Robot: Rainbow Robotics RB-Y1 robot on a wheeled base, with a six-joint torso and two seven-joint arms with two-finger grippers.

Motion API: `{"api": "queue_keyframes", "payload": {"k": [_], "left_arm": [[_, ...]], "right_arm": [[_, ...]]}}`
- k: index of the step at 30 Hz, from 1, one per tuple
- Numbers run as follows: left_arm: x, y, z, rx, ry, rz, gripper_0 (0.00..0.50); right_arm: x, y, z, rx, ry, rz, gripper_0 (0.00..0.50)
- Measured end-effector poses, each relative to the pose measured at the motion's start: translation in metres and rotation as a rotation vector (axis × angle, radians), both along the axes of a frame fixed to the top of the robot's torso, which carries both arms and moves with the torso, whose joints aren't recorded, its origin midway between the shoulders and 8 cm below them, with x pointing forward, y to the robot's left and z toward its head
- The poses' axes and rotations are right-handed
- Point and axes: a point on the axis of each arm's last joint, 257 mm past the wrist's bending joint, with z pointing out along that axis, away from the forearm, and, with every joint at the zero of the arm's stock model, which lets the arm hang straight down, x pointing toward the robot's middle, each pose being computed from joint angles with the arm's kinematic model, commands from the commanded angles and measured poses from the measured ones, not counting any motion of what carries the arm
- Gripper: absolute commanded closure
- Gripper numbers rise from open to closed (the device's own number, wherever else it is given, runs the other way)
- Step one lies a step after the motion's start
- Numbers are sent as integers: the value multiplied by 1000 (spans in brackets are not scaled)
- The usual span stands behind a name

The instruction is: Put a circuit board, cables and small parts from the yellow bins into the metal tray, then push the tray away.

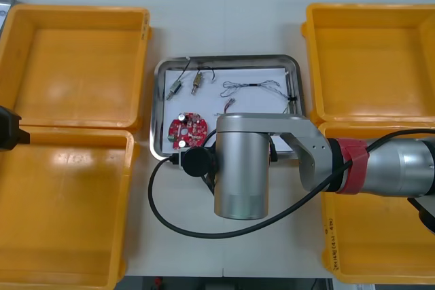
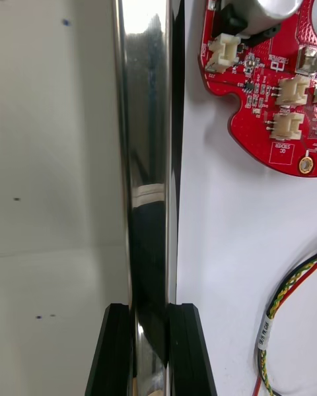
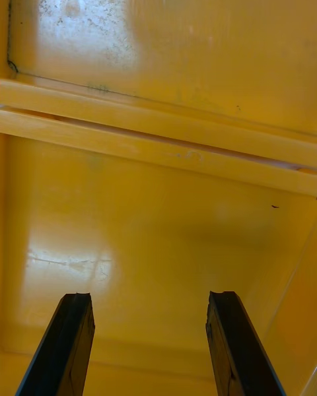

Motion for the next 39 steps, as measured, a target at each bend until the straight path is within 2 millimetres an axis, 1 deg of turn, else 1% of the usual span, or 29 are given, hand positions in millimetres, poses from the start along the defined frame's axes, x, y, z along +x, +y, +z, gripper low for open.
{"api": "queue_keyframes", "payload": {"k": [4, 11, 20, 32, 39], "left_arm": [[0, 0, 0, 0, 0, 0, 0], [0, 0, 0, 0, 0, 0, 0], [0, 0, 0, 0, 0, 0, 0], [0, 0, 0, 0, -1, 1, 0], [0, 1, 1, 0, -2, 2, 0]], "right_arm": [[17, -5, 9, -17, -30, -22, 500], [37, -3, 22, -34, -67, -48, 500], [51, 2, 38, -39, -101, -50, 500], [71, -2, 54, -57, -139, -83, 500], [81, 3, 64, -62, -160, -94, 500]]}}
